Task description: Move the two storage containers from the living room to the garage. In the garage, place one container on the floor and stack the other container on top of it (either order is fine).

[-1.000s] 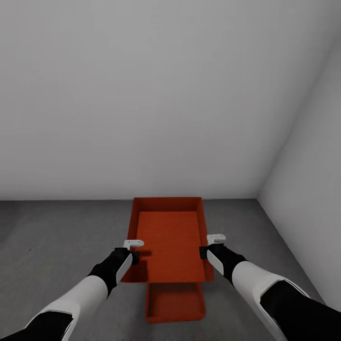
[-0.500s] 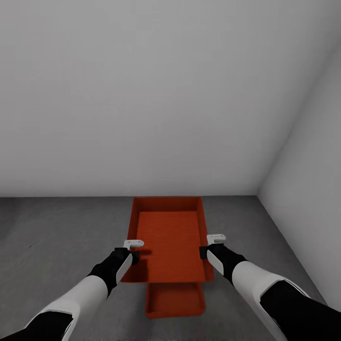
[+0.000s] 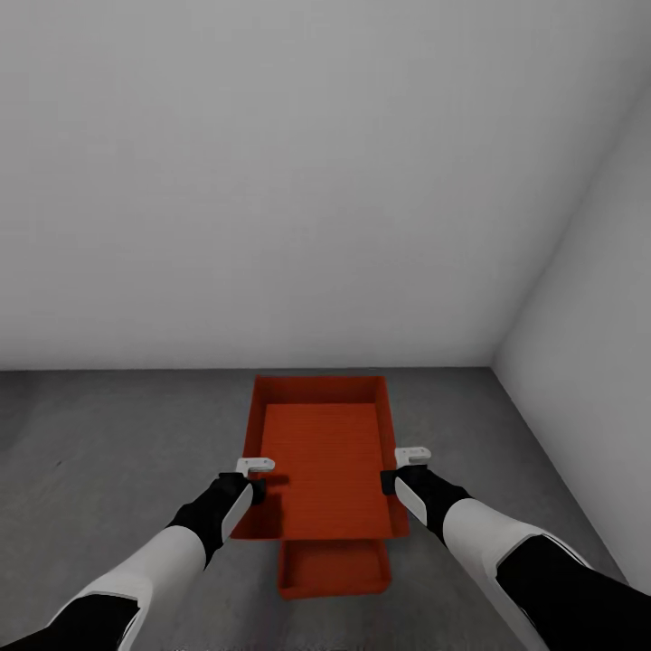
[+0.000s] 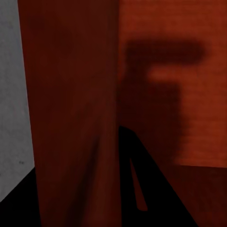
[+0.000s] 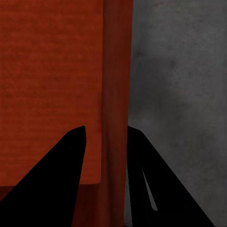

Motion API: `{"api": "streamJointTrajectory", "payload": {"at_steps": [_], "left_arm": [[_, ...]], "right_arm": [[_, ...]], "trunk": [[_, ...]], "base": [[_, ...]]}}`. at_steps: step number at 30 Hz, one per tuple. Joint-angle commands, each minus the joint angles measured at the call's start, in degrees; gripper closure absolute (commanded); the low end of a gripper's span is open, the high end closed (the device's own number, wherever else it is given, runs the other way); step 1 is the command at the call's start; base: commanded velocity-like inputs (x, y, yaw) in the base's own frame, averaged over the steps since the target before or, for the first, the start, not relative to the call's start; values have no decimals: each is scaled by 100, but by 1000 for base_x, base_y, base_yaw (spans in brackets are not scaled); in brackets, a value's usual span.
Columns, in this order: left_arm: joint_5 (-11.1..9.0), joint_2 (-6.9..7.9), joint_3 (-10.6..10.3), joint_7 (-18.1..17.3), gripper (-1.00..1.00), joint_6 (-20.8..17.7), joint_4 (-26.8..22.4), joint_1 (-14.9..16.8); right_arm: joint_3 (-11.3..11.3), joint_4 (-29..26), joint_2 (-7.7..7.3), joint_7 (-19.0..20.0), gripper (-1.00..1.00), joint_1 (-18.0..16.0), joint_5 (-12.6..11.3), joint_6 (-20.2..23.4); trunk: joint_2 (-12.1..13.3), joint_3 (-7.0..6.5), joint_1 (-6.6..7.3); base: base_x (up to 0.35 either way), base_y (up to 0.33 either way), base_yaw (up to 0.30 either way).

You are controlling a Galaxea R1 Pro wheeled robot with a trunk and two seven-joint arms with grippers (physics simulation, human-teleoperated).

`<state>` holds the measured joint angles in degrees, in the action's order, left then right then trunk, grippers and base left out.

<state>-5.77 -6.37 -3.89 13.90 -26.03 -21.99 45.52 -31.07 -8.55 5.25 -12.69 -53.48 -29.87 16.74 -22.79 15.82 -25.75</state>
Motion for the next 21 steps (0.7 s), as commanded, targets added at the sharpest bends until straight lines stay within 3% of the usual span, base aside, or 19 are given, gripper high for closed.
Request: {"api": "streamJointTrajectory", "payload": {"at_steps": [1, 21], "left_arm": [[-158, 48, -209, 53, 100, 1, -25, 2], [-158, 48, -207, 52, 100, 1, -25, 1]], "right_arm": [[-145, -6, -22, -23, 100, -4, -317, 67], [-145, -6, -15, -23, 100, -4, -317, 67]], "trunk": [[-12, 21, -3], [-12, 208, -3]], "base": [[0, 0, 0], [0, 0, 0]]}}
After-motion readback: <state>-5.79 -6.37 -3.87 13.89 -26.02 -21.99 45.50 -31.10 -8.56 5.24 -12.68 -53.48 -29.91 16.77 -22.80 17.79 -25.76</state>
